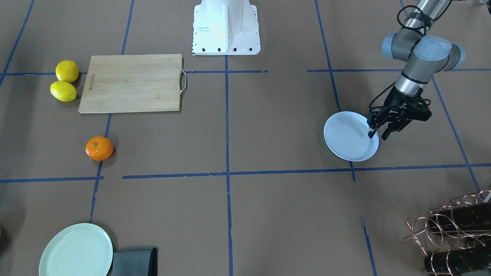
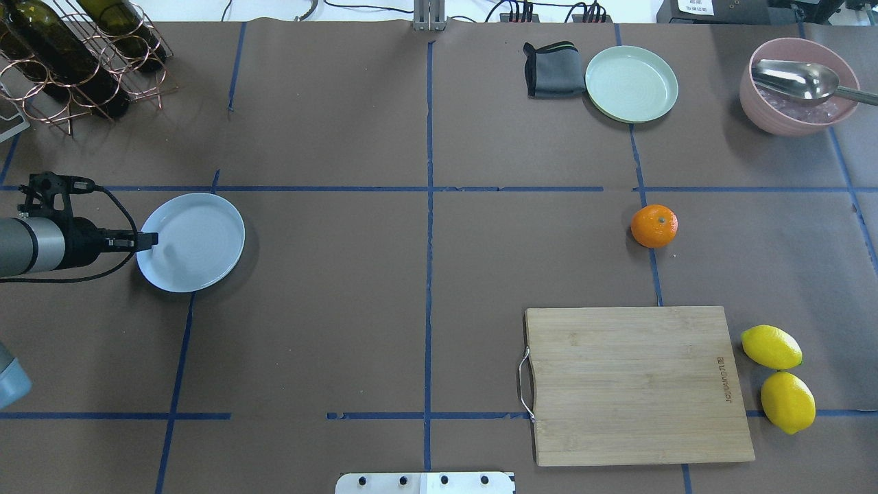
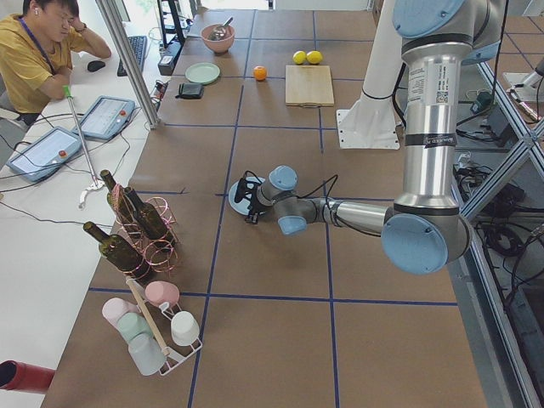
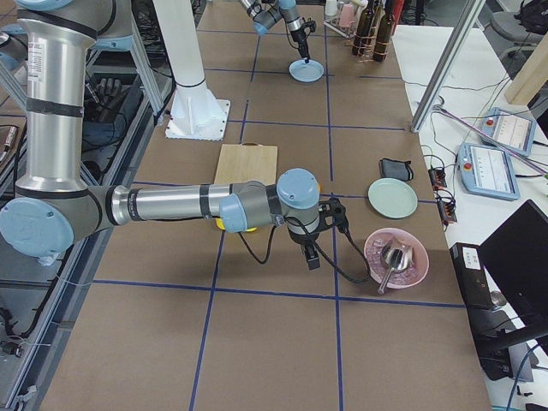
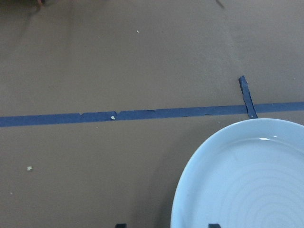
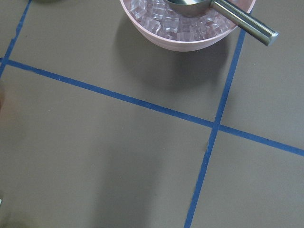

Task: Pick orange to plate
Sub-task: 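Reach the left gripper to the rim of the light blue plate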

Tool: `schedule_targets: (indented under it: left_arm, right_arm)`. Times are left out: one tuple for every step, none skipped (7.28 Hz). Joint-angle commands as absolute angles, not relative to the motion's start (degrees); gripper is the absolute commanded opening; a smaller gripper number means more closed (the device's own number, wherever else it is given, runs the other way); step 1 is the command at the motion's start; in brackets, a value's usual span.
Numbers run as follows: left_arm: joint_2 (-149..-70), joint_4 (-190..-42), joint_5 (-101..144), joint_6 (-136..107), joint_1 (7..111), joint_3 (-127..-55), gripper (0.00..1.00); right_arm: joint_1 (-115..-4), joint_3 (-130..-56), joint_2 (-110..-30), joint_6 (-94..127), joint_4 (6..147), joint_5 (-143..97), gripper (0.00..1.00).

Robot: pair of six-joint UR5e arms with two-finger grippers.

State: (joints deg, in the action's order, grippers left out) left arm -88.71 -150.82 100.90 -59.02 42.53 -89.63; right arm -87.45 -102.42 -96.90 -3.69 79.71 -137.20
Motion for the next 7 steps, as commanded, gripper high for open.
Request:
schedule_targets:
  left_arm:
    - [-88.7,-150.8,101.0,-58.5,42.3,-89.9,0.0]
    - [-88.7,-150.8,101.3,-58.4,42.4,-90.6,0.0]
    - [-88.7,-150.7,101.7,-58.4,42.4,-92.1,0.0]
    - [-88.8,-150.3,101.8,-58.5,42.4,-95.0,0.0]
    - [-90.6,-150.0,102.9,-59.3,42.5,-96.2,0.0]
    - [-95.0,-147.3,102.9,-61.8,42.5,-96.0,0.0]
    - [-103.4,-141.3,102.7,-65.4,42.4,-94.9,0.0]
  right_arm:
    - [-87.5,-102.4,-96.9,-3.7,79.7,-137.2,1.0]
    - [-87.5,-102.5,-96.9,-3.7,79.7,-137.2,1.0]
    - [-87.5,-102.5,-96.9,-3.7,79.7,-137.2,1.0]
    - [-87.5,-102.5,-96.9,-3.7,79.7,-137.2,1.0]
    - [-87.5,-102.6,-96.9,-3.7,79.6,-137.2,1.0]
    - [-87.5,-102.5,-96.9,-3.7,79.6,-137.2,1.0]
    - [-87.5,-102.5,-96.9,-3.7,79.7,-137.2,1.0]
